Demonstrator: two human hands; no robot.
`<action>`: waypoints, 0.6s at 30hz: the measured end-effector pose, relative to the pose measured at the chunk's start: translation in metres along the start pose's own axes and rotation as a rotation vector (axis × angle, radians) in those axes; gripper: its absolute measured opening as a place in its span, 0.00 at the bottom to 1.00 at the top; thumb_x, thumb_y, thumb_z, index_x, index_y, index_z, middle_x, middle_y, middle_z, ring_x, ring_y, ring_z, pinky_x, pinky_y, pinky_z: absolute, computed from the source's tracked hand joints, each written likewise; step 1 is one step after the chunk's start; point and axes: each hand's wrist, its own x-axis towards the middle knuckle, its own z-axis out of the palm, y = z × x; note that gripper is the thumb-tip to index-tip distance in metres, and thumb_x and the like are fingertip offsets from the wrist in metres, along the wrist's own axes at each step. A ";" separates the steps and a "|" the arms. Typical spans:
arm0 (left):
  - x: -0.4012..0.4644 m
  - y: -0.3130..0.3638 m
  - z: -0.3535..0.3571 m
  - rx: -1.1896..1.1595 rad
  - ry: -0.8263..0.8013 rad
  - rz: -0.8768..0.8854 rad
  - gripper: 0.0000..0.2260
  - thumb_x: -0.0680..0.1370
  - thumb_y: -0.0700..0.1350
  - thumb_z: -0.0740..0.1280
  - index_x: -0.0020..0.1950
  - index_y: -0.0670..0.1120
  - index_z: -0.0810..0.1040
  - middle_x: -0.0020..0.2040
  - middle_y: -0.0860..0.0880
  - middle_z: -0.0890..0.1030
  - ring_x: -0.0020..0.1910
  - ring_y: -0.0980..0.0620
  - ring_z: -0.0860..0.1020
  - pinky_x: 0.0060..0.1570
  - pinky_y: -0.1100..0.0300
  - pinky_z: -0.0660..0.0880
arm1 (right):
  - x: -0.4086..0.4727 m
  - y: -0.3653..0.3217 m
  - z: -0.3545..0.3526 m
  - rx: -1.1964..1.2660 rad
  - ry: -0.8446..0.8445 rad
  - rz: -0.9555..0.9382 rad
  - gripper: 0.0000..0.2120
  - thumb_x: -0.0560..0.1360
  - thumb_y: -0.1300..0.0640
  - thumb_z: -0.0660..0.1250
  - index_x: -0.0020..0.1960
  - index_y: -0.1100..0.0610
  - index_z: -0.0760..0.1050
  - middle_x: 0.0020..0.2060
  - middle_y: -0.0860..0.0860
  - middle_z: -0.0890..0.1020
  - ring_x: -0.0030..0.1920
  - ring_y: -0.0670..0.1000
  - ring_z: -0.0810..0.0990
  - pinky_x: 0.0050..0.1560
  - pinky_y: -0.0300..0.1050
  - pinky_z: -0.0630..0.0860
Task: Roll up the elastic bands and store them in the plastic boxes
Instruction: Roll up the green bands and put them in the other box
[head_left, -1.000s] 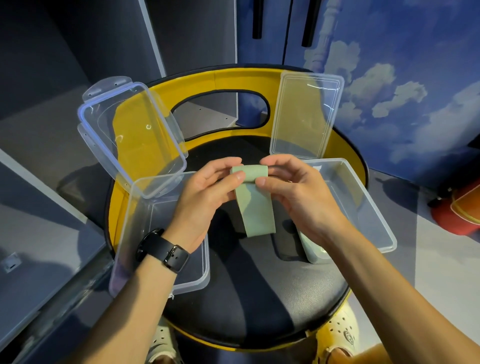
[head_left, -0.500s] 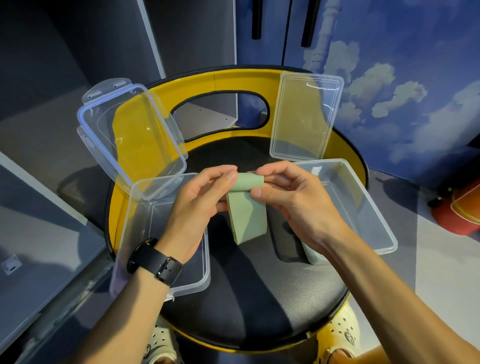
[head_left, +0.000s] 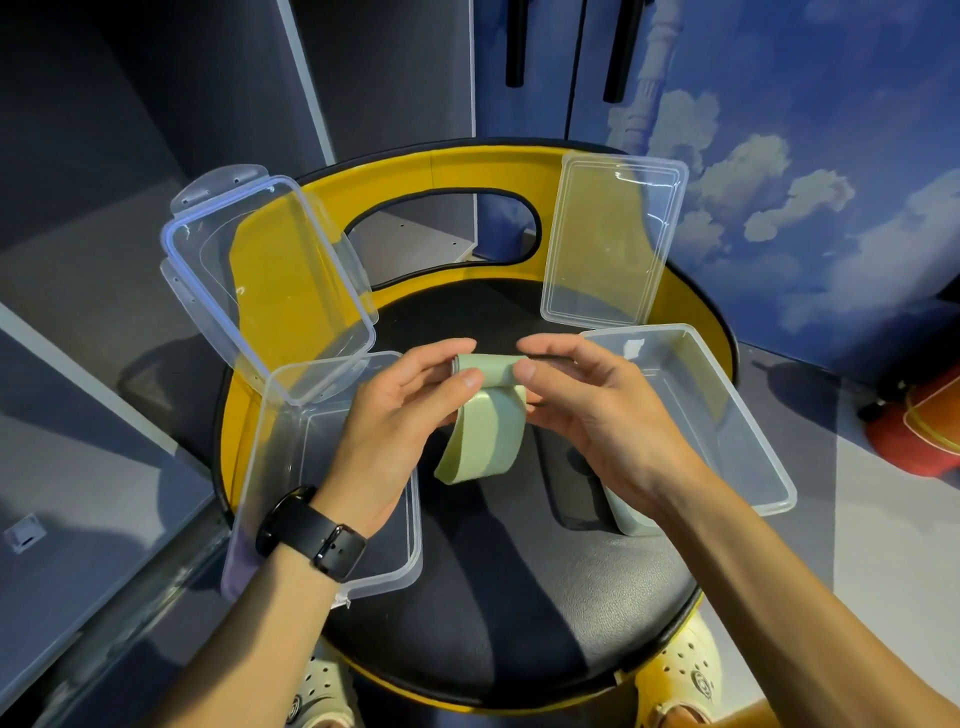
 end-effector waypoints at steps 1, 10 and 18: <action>0.000 0.000 0.000 0.001 0.000 0.001 0.13 0.73 0.47 0.71 0.56 0.56 0.81 0.53 0.51 0.84 0.56 0.52 0.81 0.56 0.55 0.76 | 0.001 0.000 0.000 0.008 0.003 0.004 0.10 0.74 0.64 0.70 0.55 0.61 0.79 0.46 0.55 0.84 0.47 0.51 0.84 0.51 0.46 0.81; -0.001 0.000 0.002 -0.052 0.005 0.009 0.14 0.75 0.36 0.68 0.55 0.52 0.81 0.51 0.54 0.84 0.53 0.57 0.81 0.51 0.64 0.77 | 0.002 0.002 -0.001 0.015 0.019 0.007 0.15 0.72 0.68 0.70 0.59 0.60 0.78 0.50 0.56 0.86 0.52 0.53 0.85 0.54 0.42 0.80; 0.000 -0.006 0.006 0.011 0.053 0.030 0.16 0.76 0.39 0.69 0.60 0.55 0.79 0.57 0.56 0.83 0.58 0.58 0.80 0.54 0.64 0.77 | -0.001 0.013 0.009 -0.115 0.076 -0.006 0.10 0.77 0.60 0.67 0.58 0.54 0.81 0.51 0.50 0.86 0.56 0.51 0.83 0.61 0.48 0.77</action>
